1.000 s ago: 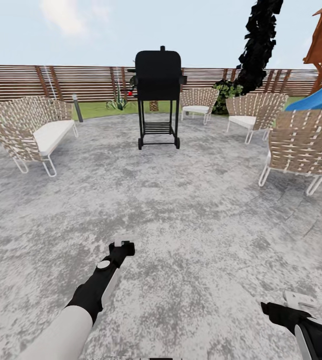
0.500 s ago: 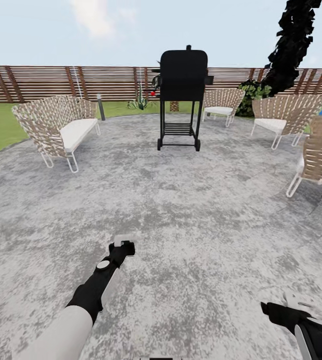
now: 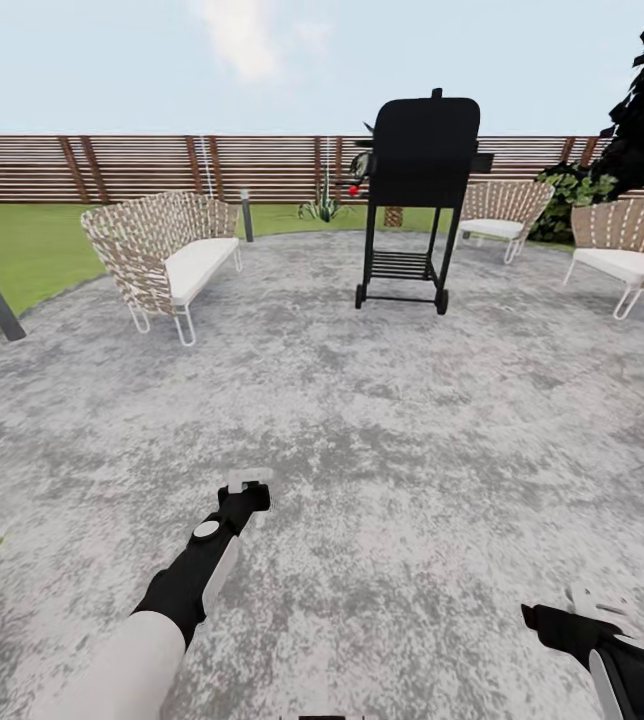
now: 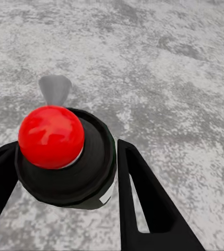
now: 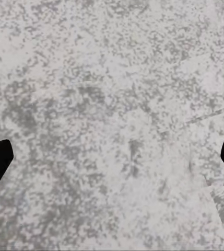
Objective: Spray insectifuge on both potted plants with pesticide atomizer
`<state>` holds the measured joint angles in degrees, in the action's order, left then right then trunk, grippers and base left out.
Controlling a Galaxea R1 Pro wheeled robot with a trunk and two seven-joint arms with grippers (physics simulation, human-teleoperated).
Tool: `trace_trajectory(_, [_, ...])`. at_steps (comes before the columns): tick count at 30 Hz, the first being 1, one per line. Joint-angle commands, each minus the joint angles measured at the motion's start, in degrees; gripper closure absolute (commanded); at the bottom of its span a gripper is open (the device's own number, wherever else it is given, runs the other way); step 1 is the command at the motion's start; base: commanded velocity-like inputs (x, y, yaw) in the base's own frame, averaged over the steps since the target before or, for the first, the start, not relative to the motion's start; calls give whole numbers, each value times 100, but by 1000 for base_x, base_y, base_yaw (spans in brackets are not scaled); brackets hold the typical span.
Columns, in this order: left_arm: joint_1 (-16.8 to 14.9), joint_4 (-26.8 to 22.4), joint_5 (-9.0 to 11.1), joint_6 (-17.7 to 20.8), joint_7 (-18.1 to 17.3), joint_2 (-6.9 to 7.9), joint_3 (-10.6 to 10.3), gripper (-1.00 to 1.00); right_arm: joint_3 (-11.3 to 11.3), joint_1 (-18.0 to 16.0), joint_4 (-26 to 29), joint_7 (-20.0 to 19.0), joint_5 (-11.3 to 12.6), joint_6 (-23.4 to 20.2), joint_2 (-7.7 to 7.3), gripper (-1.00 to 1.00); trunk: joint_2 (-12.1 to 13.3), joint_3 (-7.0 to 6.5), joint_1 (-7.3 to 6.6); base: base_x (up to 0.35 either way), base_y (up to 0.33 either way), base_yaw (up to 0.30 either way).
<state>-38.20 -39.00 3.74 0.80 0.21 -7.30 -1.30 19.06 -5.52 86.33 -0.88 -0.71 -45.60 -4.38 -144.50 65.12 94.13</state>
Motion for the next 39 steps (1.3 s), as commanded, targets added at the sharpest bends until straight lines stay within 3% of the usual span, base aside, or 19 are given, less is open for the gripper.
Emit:
trace_trajectory(1, [-3,-2,39,8,2,1,-11,100,5,-1,7,-9,-8,-28,-1,-100,-2,5,2,302,0,251])
trace_trajectory(12, [-3,-2,39,8,4,1,-11,100,6,-1,7,-9,-8,-28,-4,-100,-2,5,2,298,-67,244])
trace_trajectory(24, [-3,-2,39,8,3,1,-11,100,9,-1,7,-9,-8,-28,-2,-100,-2,5,2,270,-199,25])
trace_trajectory(39, [-3,-2,39,8,4,1,-11,100,9,-1,7,-9,-8,-28,-1,-100,-2,5,2,22,-18,155])
